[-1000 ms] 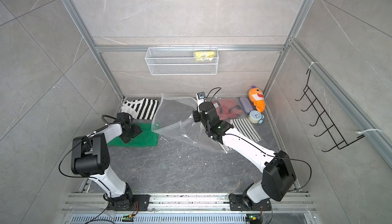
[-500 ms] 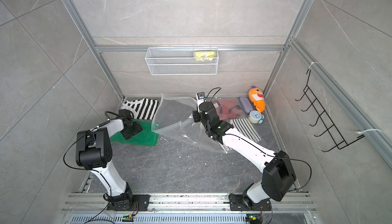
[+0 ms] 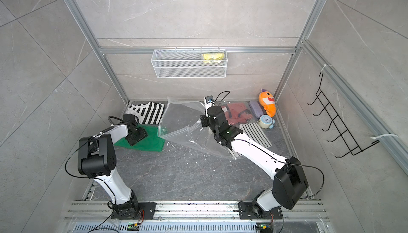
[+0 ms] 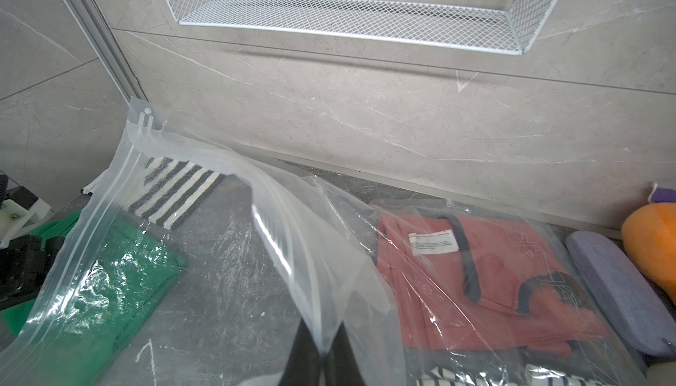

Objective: Take the tank top out of the vacuum bag
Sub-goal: Move the tank top to the center of the board.

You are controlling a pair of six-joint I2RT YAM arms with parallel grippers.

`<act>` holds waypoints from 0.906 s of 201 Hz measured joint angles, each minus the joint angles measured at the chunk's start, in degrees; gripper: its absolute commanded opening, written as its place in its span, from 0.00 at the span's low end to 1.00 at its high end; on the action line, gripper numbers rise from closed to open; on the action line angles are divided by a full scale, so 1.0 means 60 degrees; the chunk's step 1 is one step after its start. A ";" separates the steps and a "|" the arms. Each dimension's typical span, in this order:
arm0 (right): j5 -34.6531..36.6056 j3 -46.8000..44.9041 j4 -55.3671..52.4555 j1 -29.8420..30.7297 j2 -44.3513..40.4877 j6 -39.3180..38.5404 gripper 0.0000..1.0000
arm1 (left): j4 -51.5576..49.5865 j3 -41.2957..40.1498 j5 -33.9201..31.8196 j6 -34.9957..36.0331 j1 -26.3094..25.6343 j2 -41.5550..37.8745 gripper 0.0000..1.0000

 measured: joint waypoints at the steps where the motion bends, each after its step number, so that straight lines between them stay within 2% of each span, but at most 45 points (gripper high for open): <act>1: 0.0000 0.0000 0.0004 0.0000 0.0000 0.0004 0.00 | -0.0018 0.0000 -0.0015 0.0000 -0.0015 -0.0018 0.73; 30: 0.0004 -0.0069 0.0029 0.0000 -0.0055 0.0000 0.00 | -0.0168 0.0127 -0.0113 0.0007 -0.0936 -0.0725 0.68; 57: 0.0000 -0.0135 0.0073 0.0000 -0.0106 0.0000 0.00 | -0.0149 0.0401 0.0284 0.0004 -0.1530 -0.0637 0.62; 65: -0.0004 -0.0138 0.0076 0.0000 -0.0109 0.0000 0.00 | -0.0142 0.0484 0.0382 -0.0022 -0.1585 -0.0470 0.59; 98: 0.0000 -0.0142 0.0073 0.0000 -0.0113 0.0000 0.00 | -0.0113 0.0721 0.0667 -0.0127 -0.1683 0.0346 0.58; 182: -0.0004 -0.0244 0.0124 0.0000 -0.0182 0.0000 0.00 | -0.0095 0.1603 0.0605 -0.0284 -0.1734 0.1526 0.57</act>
